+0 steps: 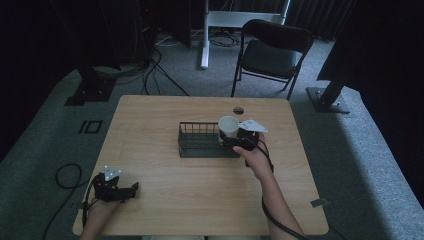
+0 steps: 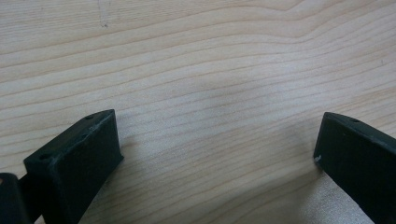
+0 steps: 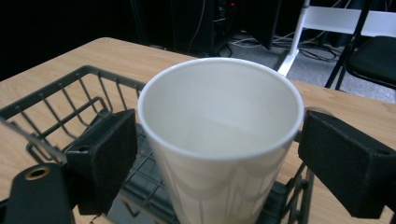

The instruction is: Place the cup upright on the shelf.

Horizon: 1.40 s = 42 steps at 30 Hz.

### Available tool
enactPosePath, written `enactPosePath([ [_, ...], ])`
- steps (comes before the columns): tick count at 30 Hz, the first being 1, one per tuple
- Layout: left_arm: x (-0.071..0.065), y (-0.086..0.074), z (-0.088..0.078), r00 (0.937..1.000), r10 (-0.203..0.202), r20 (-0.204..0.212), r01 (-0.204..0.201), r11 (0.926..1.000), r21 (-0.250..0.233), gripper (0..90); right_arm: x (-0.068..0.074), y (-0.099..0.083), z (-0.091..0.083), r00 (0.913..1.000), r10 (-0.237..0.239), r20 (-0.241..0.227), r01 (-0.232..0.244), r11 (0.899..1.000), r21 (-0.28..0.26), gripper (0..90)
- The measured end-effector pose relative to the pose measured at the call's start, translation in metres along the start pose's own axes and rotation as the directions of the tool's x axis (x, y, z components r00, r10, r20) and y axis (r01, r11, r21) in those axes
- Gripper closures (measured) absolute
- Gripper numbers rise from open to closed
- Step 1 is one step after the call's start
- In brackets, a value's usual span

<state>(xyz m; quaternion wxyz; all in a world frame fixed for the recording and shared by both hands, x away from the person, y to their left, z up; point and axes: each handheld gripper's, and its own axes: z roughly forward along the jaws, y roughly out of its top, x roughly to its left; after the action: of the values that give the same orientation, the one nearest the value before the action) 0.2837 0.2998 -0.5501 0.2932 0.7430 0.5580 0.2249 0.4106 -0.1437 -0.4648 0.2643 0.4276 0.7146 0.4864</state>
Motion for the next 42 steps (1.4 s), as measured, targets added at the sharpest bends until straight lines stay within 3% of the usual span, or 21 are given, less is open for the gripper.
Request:
enactPosePath([
  [25,0.000,0.000,0.000,1.0000,0.000,0.000,0.000,1.0000,0.000,0.7,-0.017,-0.027,-0.040,0.9998,0.020,-0.002,-0.020,1.000,-0.019,11.7],
  [42,0.000,0.000,0.000,1.0000,0.000,0.000,0.000,1.0000,0.000,0.7,-0.038,-0.059,-0.059,0.9981,0.055,0.030,-0.055,0.998,0.012,11.7],
])
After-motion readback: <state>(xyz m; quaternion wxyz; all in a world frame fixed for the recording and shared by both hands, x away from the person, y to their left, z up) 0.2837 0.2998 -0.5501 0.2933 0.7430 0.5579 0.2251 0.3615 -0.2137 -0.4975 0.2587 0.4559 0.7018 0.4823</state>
